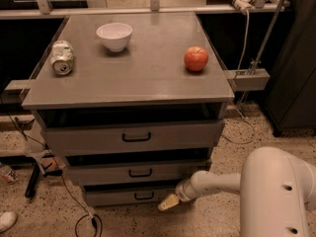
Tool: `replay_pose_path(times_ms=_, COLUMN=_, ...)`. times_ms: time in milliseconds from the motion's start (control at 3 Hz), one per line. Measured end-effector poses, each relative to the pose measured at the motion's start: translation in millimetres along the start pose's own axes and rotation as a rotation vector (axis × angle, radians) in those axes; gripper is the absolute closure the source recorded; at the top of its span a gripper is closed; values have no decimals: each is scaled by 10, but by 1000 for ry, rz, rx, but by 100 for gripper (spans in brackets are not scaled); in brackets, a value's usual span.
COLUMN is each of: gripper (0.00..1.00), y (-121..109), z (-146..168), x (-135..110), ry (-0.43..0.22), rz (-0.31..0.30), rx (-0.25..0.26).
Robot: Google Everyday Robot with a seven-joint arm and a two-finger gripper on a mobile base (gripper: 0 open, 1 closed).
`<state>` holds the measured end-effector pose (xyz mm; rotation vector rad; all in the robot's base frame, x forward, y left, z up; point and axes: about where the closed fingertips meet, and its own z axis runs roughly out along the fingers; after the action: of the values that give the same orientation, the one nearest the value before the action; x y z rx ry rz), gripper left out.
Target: Open bottom drawer
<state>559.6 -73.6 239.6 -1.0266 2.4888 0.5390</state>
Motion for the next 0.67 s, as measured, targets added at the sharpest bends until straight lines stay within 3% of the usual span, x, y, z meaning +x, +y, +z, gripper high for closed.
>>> replay_pose_path(times_ms=667, gripper=0, y=-44, z=205, x=-63, ry=-1, rz=-23, rx=-26)
